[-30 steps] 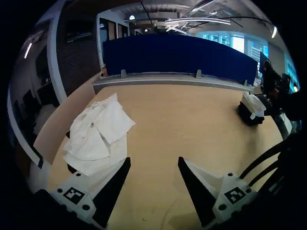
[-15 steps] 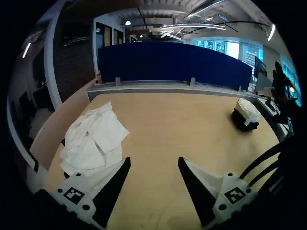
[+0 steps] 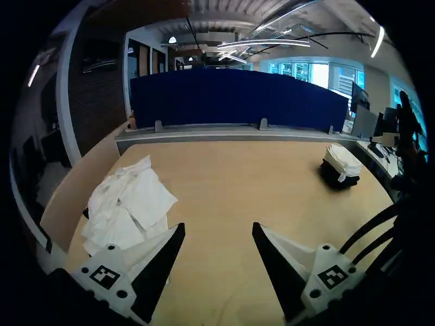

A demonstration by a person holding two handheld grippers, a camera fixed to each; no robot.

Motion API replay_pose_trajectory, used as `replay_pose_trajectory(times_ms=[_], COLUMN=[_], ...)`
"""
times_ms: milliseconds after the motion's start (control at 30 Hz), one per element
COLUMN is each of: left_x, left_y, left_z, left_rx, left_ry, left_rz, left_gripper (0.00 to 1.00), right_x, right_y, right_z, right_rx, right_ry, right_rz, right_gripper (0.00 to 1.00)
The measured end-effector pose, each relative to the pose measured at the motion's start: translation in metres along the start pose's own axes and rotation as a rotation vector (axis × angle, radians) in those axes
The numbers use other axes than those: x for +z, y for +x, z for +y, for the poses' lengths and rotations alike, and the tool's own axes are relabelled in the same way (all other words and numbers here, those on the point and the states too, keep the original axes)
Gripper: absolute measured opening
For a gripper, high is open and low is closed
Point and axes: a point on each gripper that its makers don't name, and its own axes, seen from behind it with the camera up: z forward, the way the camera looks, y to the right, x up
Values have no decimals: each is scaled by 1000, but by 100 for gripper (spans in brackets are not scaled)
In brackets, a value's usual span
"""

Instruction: Fold towel

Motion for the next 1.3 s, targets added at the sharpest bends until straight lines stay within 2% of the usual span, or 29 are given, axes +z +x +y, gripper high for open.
replay_pose_trajectory(times_ms=[200, 400, 600, 800, 1000, 1300], left_x=[-1, 0, -1, -5, -9, -12], left_y=[11, 22, 49, 83, 113, 121], left_z=[1, 0, 2, 3, 2, -3], left_rx=[-8, -19, -30, -31, -39, -35], left_ry=[-11, -12, -16, -21, -5, 26], left_rz=[33, 67, 138, 240, 334, 413], left_gripper=[92, 92, 92, 92, 91, 92], right_x=[-15, -36, -55, -65, -70, -74], right_y=[9, 34, 41, 41, 34, 12], right_z=[-2, -7, -23, -26, -29, -35], right_rx=[28, 31, 30, 70, 80, 90], right_ry=[-1, 6, 35, 42, 35, 29], right_rz=[79, 235, 319, 336, 333, 314], right_gripper=[100, 100, 100, 100, 100, 100])
